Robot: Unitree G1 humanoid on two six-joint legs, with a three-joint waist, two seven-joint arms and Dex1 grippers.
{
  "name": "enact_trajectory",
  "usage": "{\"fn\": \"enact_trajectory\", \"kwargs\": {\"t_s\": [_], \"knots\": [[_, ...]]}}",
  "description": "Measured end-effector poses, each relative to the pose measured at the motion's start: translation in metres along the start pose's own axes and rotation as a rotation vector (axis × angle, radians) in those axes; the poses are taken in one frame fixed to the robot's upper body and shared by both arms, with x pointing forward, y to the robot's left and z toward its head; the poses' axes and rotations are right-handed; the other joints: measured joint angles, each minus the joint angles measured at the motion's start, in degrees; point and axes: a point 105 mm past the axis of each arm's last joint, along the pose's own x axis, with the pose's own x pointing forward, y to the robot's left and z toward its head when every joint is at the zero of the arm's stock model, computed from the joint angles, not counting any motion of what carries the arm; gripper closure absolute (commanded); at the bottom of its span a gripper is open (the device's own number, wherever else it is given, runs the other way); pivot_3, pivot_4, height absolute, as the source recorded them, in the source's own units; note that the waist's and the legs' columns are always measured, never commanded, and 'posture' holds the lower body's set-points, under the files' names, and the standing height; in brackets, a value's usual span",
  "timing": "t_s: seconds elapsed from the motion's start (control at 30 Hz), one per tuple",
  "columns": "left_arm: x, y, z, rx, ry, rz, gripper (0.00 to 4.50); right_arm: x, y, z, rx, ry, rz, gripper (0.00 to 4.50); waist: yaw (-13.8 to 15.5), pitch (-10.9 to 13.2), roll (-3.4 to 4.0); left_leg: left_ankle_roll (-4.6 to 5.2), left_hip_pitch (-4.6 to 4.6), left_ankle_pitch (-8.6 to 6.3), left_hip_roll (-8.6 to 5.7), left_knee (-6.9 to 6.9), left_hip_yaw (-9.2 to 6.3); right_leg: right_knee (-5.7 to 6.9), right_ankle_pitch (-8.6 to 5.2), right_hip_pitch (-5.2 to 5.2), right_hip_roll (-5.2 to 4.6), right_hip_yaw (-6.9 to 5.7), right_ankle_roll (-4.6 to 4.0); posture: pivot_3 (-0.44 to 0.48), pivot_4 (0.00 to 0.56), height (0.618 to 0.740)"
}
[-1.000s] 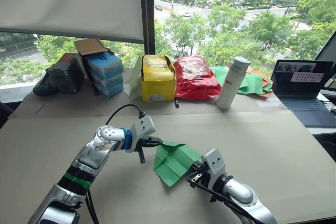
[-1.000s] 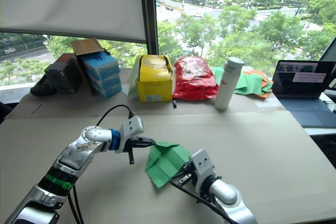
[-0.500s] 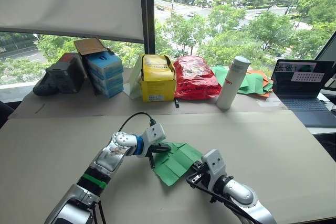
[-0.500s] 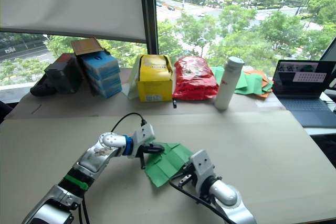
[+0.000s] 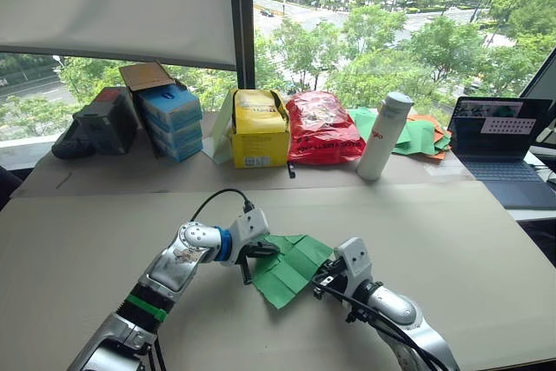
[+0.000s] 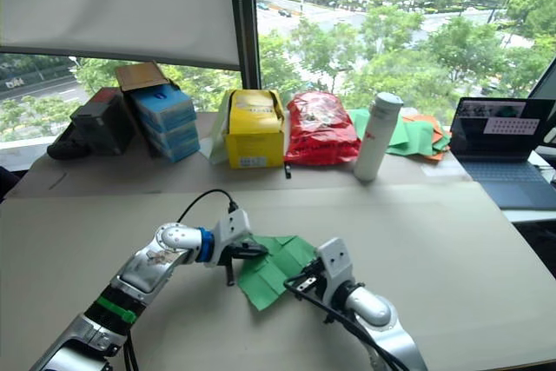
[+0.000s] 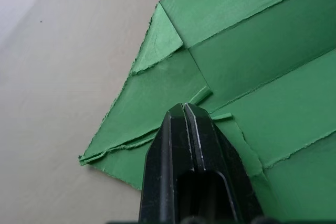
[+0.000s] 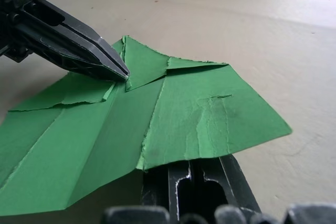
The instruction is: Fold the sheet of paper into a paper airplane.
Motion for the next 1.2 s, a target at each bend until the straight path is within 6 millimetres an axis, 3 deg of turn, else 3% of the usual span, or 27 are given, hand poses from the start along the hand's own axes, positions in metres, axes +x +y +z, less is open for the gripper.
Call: {"fn": "enact_trajectory", "kwargs": {"t_s": [0.37,0.5,0.73,1.03,1.1,1.2], "knots": [[-0.003,-0.003,-0.003,-0.020,0.000,0.004,4.49,0.007,0.017,0.019,0.005,-0.101,0.119,4.50,0.02,0.00,0.00,0.01,0.04,-0.01,-0.01,0.00,0.00,0.01,0.00,0.03,0.00,-0.04,0.00,0.000,0.150,0.740],[-0.003,-0.003,-0.003,-0.022,0.000,0.006,4.49,0.006,0.034,0.023,-0.032,-0.107,0.212,4.50,0.04,0.00,0.00,0.00,0.05,0.00,0.00,0.01,0.00,0.03,0.00,0.03,0.02,-0.05,0.00,0.000,0.150,0.740],[-0.004,-0.003,-0.004,-0.030,-0.002,0.009,4.49,0.010,0.050,0.001,-0.121,0.002,0.289,4.50,0.03,0.00,0.00,-0.02,0.05,0.01,-0.01,0.01,0.01,0.03,0.00,0.02,0.03,-0.10,0.00,0.000,0.150,0.740],[-0.046,0.010,-0.022,-0.106,0.057,0.121,4.49,0.016,0.049,-0.003,-0.175,0.037,0.306,4.50,-0.57,0.01,0.01,-0.09,0.03,0.05,0.03,-0.01,-0.02,0.04,-0.02,-0.02,0.02,-0.05,-0.03,0.000,0.150,0.740],[-0.053,0.012,-0.018,-0.114,0.045,0.140,4.49,0.017,0.048,-0.003,-0.179,0.039,0.307,4.50,-0.45,0.02,-0.01,-0.09,0.02,0.05,0.02,0.00,-0.04,0.04,-0.02,0.00,-0.02,-0.06,-0.03,0.000,0.150,0.740],[-0.056,0.009,0.010,-0.125,-0.088,0.127,4.49,0.017,0.048,-0.003,-0.185,0.042,0.312,4.50,-0.14,0.02,-0.02,-0.19,0.00,0.10,0.01,0.02,-0.04,0.04,-0.02,0.01,-0.07,-0.02,-0.03,0.000,0.150,0.740]]}}
